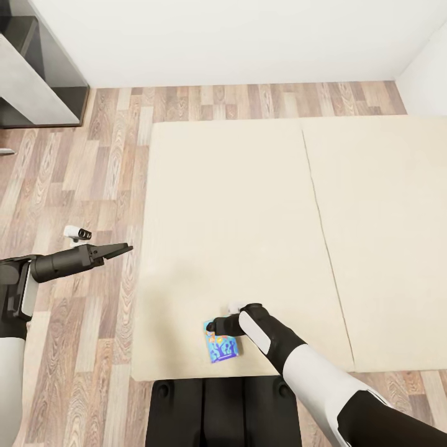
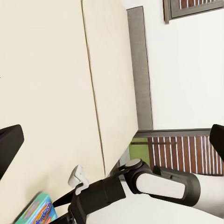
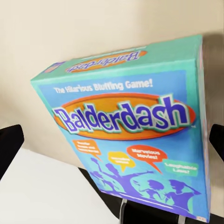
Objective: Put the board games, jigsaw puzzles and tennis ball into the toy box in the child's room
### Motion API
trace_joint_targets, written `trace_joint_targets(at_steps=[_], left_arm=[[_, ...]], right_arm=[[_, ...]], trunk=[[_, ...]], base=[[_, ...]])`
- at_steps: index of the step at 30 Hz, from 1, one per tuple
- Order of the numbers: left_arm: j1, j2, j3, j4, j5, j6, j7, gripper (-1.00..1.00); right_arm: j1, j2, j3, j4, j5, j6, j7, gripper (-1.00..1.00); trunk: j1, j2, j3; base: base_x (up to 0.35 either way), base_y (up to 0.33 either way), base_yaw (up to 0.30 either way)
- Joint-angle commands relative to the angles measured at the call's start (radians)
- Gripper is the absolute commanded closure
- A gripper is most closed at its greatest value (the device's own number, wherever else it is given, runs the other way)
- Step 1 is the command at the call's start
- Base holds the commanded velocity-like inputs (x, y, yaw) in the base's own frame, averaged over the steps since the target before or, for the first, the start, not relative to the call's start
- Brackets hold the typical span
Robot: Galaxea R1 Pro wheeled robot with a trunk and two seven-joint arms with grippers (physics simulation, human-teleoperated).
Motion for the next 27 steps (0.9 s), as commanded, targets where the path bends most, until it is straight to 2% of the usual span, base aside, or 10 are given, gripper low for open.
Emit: trace_joint_targets(at_steps=[1,27], left_arm=[[0.000,0.000,0.000,0.000,-0.001,0.011,-0.004,-1.00],[0.000,0.000,0.000,0.000,-0.001,0.011,-0.004,-1.00]], right_arm=[[-0.001,0.000,0.004,-0.001,-0.010,0.002,-0.010,-1.00],[-0.001,0.000,0.004,-0.001,-0.010,0.002,-0.010,-1.00]], trunk=[[0.001,-0.002,-0.001],[0.001,-0.002,-0.001]], base=[[0.000,0.041,0.000],[0.000,0.044,0.000]])
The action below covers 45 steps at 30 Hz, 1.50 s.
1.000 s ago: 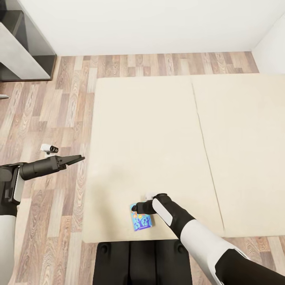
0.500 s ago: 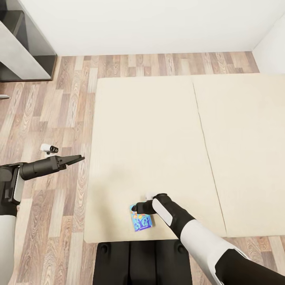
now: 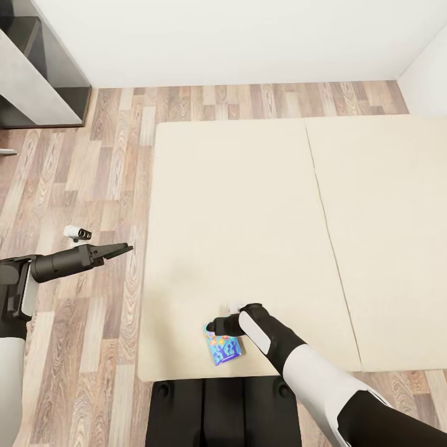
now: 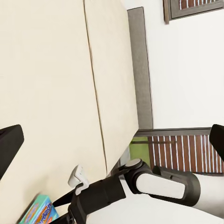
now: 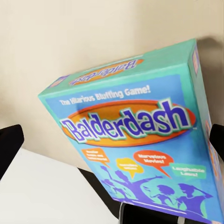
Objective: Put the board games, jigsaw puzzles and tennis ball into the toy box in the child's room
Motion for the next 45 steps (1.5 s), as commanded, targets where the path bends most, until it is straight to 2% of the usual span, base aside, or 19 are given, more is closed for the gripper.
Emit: trace_joint_targets(at_steps=[1,20,31,45], left_arm=[[0.000,0.000,0.000,0.000,-0.001,0.011,-0.004,-1.00],[0.000,0.000,0.000,0.000,-0.001,0.011,-0.004,-1.00],[0.000,0.000,0.000,0.000,-0.001,0.011,-0.004,-1.00],[0.000,0.000,0.000,0.000,-0.001,0.011,-0.004,-1.00]], right_arm=[[-0.001,0.000,0.003,-0.001,-0.011,0.002,-0.009,-1.00],[-0.001,0.000,0.003,-0.001,-0.012,0.008,-0.011,-1.00],[-0.002,0.000,0.002,0.070,-0.014,0.015,-0.012,-1.00],[-0.001,0.000,0.003,0.078,-0.014,0.010,-0.012,-1.00]], trunk=[[0.001,-0.002,-0.001],[0.001,-0.002,-0.001],[0.001,-0.002,-0.001],[0.001,-0.002,-0.001]], base=[[0.000,0.002,0.000],[0.000,0.045,0.000],[0.000,0.000,0.000],[0.000,0.000,0.000]])
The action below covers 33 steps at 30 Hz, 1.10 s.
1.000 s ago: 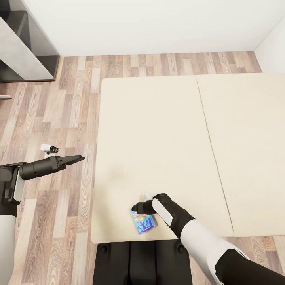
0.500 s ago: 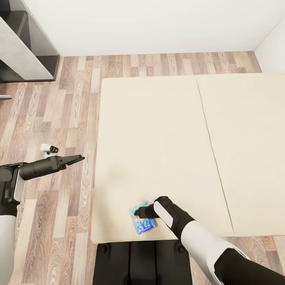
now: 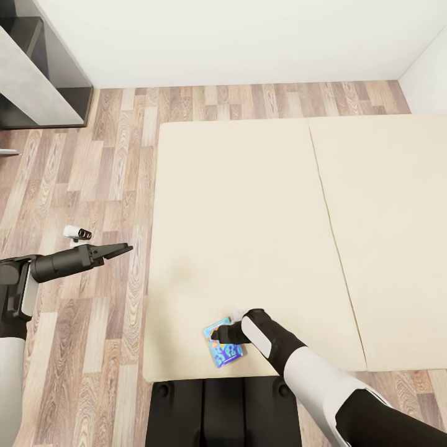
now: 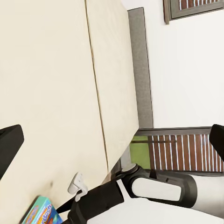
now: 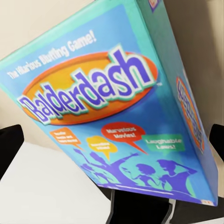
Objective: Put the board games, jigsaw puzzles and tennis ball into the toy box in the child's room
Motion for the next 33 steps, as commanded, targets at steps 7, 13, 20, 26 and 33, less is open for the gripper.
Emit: trace_joint_targets(at_steps=[7,13,20,26,33], left_arm=[[0.000,0.000,0.000,0.000,-0.001,0.011,-0.004,-1.00],[0.000,0.000,0.000,0.000,-0.001,0.011,-0.004,-1.00],[0.000,0.000,0.000,0.000,-0.001,0.011,-0.004,-1.00],[0.000,0.000,0.000,0.000,-0.001,0.011,-0.004,-1.00],[0.000,0.000,0.000,0.000,-0.001,0.011,-0.004,-1.00]], right_arm=[[-0.001,0.000,0.005,0.000,-0.009,-0.005,-0.009,-1.00],[0.000,0.000,0.005,0.000,-0.009,-0.007,-0.009,-1.00],[0.001,0.000,0.005,0.005,-0.013,-0.003,-0.008,-1.00],[0.003,0.000,0.004,0.029,-0.014,-0.004,-0.004,-1.00],[0.006,0.000,0.003,0.036,-0.014,-0.006,-0.002,-1.00]], trunk=[[0.001,-0.002,-0.001],[0.001,-0.002,-0.001],[0.001,-0.002,-0.001],[0.001,-0.002,-0.001],[0.001,-0.002,-0.001]], base=[[0.000,0.000,0.000],[0.000,0.000,0.000],[0.000,0.000,0.000],[0.000,0.000,0.000],[0.000,0.000,0.000]])
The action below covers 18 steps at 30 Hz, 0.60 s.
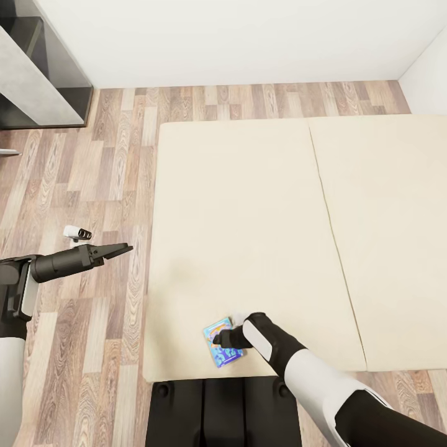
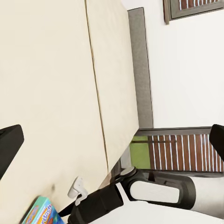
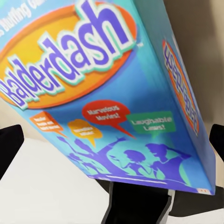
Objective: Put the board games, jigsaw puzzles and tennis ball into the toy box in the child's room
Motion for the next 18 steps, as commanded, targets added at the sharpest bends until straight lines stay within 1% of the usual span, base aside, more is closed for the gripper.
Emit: trace_joint_targets(at_steps=[1,18], left_arm=[[0.000,0.000,0.000,0.000,-0.001,0.011,-0.004,-1.00],[0.000,0.000,0.000,0.000,-0.001,0.011,-0.004,-1.00]], right_arm=[[-0.001,0.000,0.005,0.000,-0.011,0.001,-0.009,-1.00],[0.006,0.000,0.009,0.000,-0.009,0.001,-0.005,-1.00]], trunk=[[0.001,-0.002,-0.001],[0.001,-0.002,-0.001]], base=[[0.000,0.000,0.000],[0.000,0.000,0.000]])
